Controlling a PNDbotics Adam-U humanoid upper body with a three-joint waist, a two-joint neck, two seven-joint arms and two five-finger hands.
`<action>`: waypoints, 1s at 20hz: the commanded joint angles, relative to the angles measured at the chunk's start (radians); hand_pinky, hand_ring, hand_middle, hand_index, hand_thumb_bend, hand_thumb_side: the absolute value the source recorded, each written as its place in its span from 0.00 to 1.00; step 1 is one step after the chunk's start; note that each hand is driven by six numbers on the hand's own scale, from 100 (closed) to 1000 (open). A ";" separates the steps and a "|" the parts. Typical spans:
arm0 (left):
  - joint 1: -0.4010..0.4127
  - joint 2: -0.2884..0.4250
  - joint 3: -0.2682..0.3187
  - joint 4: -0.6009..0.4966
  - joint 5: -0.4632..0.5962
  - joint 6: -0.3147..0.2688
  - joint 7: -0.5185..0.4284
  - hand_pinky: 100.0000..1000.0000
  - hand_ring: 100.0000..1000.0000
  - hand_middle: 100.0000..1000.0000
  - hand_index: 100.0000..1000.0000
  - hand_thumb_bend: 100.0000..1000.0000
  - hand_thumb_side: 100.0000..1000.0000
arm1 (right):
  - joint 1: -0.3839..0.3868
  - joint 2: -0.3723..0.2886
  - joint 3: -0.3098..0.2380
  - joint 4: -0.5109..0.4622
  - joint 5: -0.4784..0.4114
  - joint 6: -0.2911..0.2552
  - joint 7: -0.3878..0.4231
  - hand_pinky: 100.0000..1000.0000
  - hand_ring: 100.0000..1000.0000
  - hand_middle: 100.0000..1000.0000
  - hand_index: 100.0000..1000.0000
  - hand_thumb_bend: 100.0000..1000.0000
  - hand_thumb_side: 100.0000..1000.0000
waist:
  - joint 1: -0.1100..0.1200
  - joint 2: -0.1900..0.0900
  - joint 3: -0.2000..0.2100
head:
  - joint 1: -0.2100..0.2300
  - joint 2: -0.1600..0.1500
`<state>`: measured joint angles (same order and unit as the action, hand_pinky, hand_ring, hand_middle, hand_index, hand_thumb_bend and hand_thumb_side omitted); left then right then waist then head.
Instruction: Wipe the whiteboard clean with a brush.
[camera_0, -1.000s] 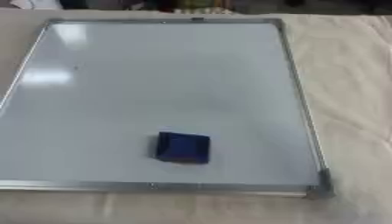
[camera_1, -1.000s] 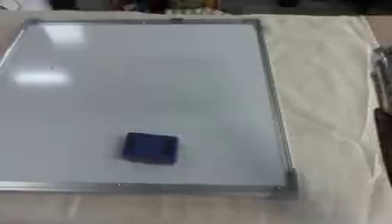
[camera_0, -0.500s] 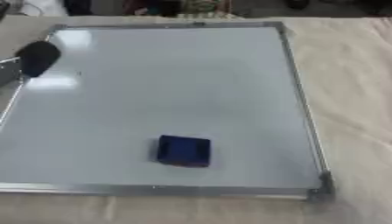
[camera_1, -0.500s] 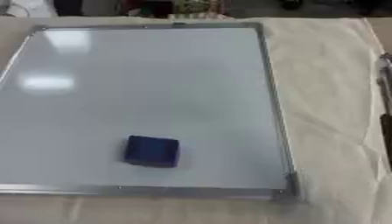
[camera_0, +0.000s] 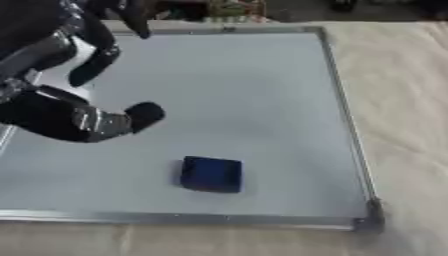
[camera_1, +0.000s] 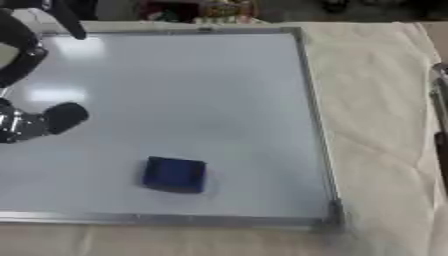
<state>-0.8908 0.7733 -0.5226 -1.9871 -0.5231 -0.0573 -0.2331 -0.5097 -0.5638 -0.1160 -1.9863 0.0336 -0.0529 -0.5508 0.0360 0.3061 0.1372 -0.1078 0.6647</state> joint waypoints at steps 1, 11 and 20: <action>-0.032 -0.021 -0.033 0.002 -0.049 0.007 -0.048 0.72 0.63 0.70 0.05 0.37 0.74 | -0.011 -0.029 -0.004 -0.014 -0.001 0.000 0.005 0.82 0.84 0.71 0.82 0.00 1.00 | 0.000 -0.016 0.001 | 0.005 -0.015; -0.072 -0.104 -0.099 0.092 -0.053 0.041 -0.214 0.77 0.73 0.65 0.00 0.44 0.67 | -0.010 -0.025 -0.003 -0.014 -0.003 0.001 0.007 0.83 0.84 0.70 0.82 0.00 1.00 | 0.001 -0.011 -0.002 | 0.003 -0.022; -0.067 -0.137 -0.116 0.133 -0.049 0.055 -0.362 0.79 0.75 0.69 0.00 0.47 0.54 | -0.012 -0.024 -0.004 -0.014 -0.003 0.001 0.007 0.83 0.84 0.70 0.82 0.00 1.00 | -0.005 -0.004 -0.005 | 0.000 -0.017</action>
<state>-0.9453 0.6314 -0.6440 -1.8530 -0.5767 -0.0048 -0.5753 -0.5097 -0.5638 -0.1156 -1.9863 0.0331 -0.0513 -0.5460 0.0340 0.3203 0.1335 -0.1075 0.6497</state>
